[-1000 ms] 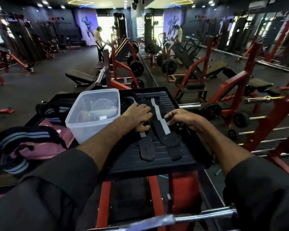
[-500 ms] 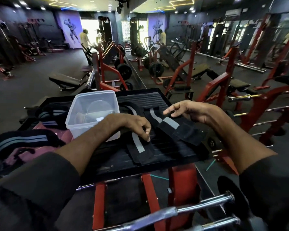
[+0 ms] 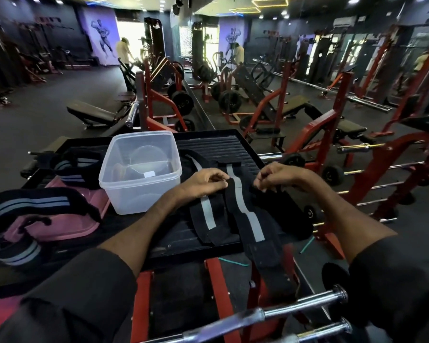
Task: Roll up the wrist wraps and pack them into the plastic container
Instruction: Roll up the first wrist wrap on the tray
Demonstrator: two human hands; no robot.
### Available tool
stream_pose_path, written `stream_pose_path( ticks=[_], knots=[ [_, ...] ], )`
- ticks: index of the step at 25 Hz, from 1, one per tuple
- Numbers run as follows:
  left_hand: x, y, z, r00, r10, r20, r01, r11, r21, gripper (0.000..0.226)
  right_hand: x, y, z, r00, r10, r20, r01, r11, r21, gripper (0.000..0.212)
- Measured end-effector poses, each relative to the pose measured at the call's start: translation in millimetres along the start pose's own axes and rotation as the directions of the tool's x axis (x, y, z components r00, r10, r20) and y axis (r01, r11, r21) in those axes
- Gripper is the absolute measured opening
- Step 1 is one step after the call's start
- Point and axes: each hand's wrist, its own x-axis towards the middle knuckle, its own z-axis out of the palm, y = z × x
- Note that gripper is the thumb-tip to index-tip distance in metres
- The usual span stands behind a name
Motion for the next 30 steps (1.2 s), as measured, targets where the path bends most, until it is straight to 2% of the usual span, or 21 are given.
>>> stream_pose_path(
  ticks=[1,3,5,9,12,14,16,18,20,23,25,27,28,30],
  knots=[
    [3,-1,3,0.999,0.007,-0.053,-0.009,1.000,-0.027,0.026,8,-2,2,0.990,-0.063,-0.125,0.072,0.995,0.071,0.014],
    [9,1,7,0.989,0.021,-0.145,-0.031,0.997,-0.071,0.024,27,-7,7,0.930,-0.149,-0.336,0.178,0.982,0.057,0.018],
    [17,4,7,0.979,0.026,-0.204,-0.044,0.995,-0.086,0.025,49,-13,12,0.893,-0.184,-0.412,0.186,0.982,-0.034,0.024],
    [40,9,4,0.947,0.043,-0.318,-0.083,0.990,-0.114,0.027,95,-19,5,0.865,-0.252,-0.433,0.174,0.962,-0.212,0.034],
    [52,10,11,0.925,0.023,-0.379,-0.074,0.990,-0.121,0.029,125,-18,2,0.911,-0.235,-0.339,0.119,0.937,-0.330,0.038],
    [53,7,19,0.918,-0.016,-0.397,-0.037,0.992,-0.124,0.030,136,-10,5,0.942,-0.235,-0.239,0.153,0.936,-0.317,0.031],
    [52,6,27,0.900,-0.054,-0.432,-0.005,0.991,-0.134,0.031,137,0,11,0.926,-0.282,-0.252,0.232,0.950,-0.211,0.025],
    [53,6,30,0.866,-0.056,-0.498,0.012,0.996,-0.093,0.031,131,5,12,0.868,-0.354,-0.348,0.324,0.935,-0.143,0.026],
    [57,7,27,0.834,-0.036,-0.550,0.039,0.999,-0.006,0.034,117,3,5,0.766,-0.446,-0.463,0.431,0.891,-0.145,0.029],
    [70,21,18,0.845,-0.040,-0.534,0.092,0.993,0.072,0.052,89,-2,-14,0.587,-0.568,-0.577,0.572,0.795,-0.201,0.030],
    [82,40,12,0.862,-0.043,-0.504,0.175,0.960,0.217,0.066,70,-4,-26,0.492,-0.608,-0.623,0.613,0.750,-0.248,0.030],
    [89,54,5,0.902,0.014,-0.431,0.155,0.922,0.354,0.057,55,-5,-32,0.421,-0.641,-0.642,0.645,0.709,-0.285,0.030],
    [91,59,1,0.932,0.046,-0.360,0.081,0.941,0.328,0.046,49,-4,-34,0.391,-0.654,-0.648,0.654,0.692,-0.304,0.030],
    [86,61,-5,0.976,0.056,-0.209,-0.024,0.988,0.152,0.029,40,-1,-32,0.362,-0.661,-0.657,0.656,0.682,-0.324,0.029]
  ],
)
